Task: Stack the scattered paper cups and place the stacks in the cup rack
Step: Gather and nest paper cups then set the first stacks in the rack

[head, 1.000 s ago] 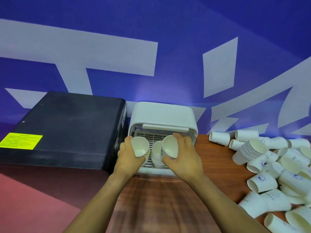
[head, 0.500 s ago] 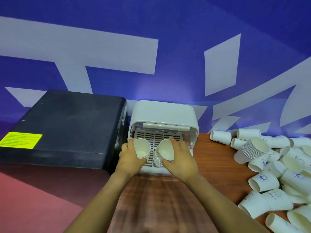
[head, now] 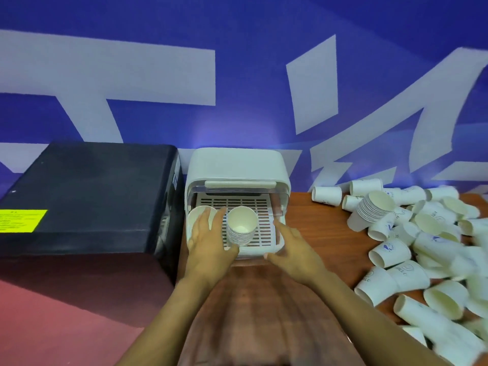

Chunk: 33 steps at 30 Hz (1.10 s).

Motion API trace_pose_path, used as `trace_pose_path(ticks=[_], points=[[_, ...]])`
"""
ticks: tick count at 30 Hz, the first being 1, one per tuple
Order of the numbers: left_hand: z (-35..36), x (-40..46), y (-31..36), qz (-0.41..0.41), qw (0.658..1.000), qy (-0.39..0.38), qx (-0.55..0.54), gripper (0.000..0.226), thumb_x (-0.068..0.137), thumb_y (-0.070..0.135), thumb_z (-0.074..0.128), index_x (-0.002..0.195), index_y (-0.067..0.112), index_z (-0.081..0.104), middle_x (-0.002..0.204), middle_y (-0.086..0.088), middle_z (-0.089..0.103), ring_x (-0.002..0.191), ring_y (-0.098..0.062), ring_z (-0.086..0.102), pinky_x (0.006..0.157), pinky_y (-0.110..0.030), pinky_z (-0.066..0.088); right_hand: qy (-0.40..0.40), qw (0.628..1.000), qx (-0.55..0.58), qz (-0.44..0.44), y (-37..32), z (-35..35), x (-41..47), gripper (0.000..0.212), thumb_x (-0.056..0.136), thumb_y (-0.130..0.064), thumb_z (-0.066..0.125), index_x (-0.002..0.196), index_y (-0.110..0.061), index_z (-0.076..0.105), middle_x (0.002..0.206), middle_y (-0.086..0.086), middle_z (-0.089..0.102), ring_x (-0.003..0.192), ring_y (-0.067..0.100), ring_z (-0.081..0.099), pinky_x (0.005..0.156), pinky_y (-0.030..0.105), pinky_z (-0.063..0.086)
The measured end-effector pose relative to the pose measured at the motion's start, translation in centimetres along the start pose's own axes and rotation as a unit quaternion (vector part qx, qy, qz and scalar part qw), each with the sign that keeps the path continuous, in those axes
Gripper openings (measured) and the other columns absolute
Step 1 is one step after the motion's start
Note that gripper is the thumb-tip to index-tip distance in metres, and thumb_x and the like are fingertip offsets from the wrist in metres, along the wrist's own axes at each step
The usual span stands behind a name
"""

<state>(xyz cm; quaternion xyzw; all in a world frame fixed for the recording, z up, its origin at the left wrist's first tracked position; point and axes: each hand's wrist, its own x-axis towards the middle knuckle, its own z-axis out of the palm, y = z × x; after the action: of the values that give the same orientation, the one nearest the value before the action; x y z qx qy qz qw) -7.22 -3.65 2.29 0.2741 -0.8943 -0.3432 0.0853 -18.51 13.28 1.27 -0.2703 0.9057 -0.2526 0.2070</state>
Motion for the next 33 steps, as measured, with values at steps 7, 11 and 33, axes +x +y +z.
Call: trace_pose_path(ticks=[7,11,33], points=[[7.3,-3.3,5.2,0.120,0.985,-0.122,-0.003,0.077,0.077,0.029,0.073,0.144,0.025,0.034,0.144,0.003,0.035,0.134,-0.018,0.033,0.112,-0.031,0.029,-0.005,0.998,-0.022,0.062,7.0,-3.1,-5.0,0.067,0.085,-0.041,0.062,0.142,-0.031,0.031,0.144,0.000,0.037,0.126,0.019,0.045,0.101,0.036,0.042],[11.4,-4.9,7.8,0.110,0.976,-0.185,0.036,0.079,0.076,0.038,0.072,0.144,0.030,0.032,0.145,0.005,0.033,0.135,-0.017,0.032,0.111,-0.036,0.032,0.005,0.997,-0.023,0.068,11.7,-6.0,-6.5,0.058,0.086,-0.037,0.062,0.138,-0.026,0.039,0.141,0.002,0.042,0.126,0.019,0.044,0.101,0.034,0.040],[28.7,-10.0,19.6,0.020,0.890,-0.332,0.311,0.088,0.079,0.046,0.064,0.149,0.033,0.011,0.147,-0.005,0.027,0.132,-0.030,0.031,0.105,-0.040,0.035,-0.175,0.938,-0.290,0.079,33.1,-14.0,-11.4,0.090,0.070,-0.044,0.075,0.143,-0.031,0.024,0.139,0.001,0.038,0.135,0.023,0.031,0.100,0.040,0.041]])
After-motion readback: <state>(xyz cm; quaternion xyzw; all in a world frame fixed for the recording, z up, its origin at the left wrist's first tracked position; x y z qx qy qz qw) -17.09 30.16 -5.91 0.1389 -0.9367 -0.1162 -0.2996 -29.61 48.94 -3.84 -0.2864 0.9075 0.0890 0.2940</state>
